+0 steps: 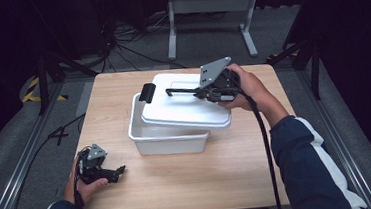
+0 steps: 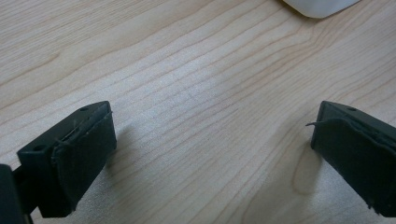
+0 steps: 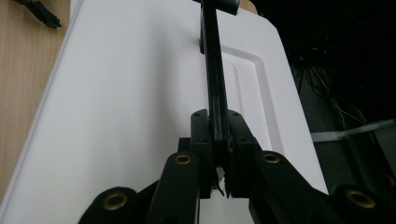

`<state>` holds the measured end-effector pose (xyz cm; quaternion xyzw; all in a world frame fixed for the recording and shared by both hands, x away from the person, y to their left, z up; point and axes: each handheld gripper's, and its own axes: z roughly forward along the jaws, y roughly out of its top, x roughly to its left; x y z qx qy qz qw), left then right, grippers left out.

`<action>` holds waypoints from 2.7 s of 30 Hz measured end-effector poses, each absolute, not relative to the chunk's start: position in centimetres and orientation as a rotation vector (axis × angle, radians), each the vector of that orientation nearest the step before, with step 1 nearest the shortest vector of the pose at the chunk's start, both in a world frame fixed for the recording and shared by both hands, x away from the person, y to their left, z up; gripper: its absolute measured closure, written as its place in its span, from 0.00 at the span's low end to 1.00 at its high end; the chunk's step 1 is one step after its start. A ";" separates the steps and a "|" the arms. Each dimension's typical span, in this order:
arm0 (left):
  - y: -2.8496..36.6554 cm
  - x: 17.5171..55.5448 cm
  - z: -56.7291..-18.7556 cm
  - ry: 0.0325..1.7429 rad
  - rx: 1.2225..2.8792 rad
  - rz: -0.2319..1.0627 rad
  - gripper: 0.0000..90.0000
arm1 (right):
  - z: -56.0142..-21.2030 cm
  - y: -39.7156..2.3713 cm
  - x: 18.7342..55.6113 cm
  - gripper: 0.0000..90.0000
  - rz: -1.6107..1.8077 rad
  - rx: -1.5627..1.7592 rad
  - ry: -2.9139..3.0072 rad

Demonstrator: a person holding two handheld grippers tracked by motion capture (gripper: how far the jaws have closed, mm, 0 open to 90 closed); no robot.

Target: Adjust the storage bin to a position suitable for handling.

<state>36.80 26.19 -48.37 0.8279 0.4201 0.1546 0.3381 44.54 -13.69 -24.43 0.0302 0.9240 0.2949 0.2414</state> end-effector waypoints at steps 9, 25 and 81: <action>26.2 36.8 -48.4 1.092 2.160 0.402 0.00 | -23.5 -16.1 43.6 0.94 0.829 0.085 2.484; 26.2 36.8 -48.3 1.092 2.162 0.402 0.00 | -22.7 -22.9 42.1 0.94 0.852 0.211 2.416; 26.2 36.8 -48.4 1.087 2.162 0.405 0.00 | -36.9 -34.5 42.8 0.94 0.774 0.615 2.565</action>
